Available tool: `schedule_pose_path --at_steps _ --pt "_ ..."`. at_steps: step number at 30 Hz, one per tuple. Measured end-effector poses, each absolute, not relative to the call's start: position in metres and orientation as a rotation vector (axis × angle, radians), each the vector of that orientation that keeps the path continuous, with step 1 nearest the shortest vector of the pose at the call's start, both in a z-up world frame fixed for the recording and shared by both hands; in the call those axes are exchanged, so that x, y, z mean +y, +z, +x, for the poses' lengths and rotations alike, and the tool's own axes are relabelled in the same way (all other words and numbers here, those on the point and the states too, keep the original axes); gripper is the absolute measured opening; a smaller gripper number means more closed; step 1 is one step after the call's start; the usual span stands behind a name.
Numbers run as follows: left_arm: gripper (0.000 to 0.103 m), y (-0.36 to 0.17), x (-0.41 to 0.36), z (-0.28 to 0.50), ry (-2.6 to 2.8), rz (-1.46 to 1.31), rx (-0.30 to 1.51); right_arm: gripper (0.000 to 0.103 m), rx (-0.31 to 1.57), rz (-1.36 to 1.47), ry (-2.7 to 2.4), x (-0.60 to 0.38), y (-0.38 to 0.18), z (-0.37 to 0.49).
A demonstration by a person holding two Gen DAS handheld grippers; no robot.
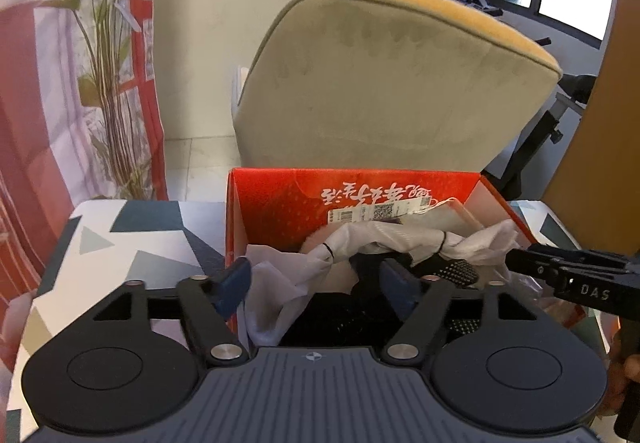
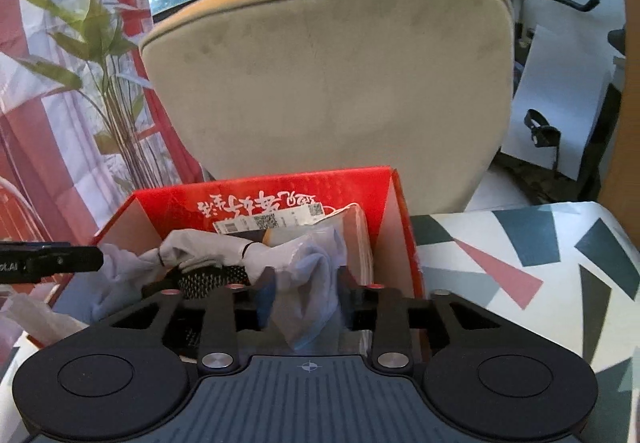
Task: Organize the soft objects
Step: 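Lower the white cloth into the red box and open both grippers, then lower both tools to the grey knit cloth beside the strawberry box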
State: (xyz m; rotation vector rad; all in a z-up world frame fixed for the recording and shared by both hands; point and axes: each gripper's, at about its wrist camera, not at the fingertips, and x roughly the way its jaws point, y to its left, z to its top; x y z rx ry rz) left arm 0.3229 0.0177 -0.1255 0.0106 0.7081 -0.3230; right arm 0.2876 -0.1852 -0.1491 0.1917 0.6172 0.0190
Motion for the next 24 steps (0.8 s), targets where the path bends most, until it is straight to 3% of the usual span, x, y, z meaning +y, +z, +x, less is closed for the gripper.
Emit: schedule_pose_path --at_steps 5,10,24 --pt "0.099 -0.108 0.016 0.297 -0.309 0.055 0.620 0.072 0.561 0.162 -0.005 -0.181 -0.131 0.265" --pt "0.103 -0.090 0.016 0.273 -0.310 0.057 0.555 0.103 0.505 0.177 0.014 -0.184 -0.117 0.240" --pt "0.103 -0.101 0.027 0.208 -0.278 0.077 0.484 0.103 0.437 0.193 -0.015 -0.198 -0.120 0.183"
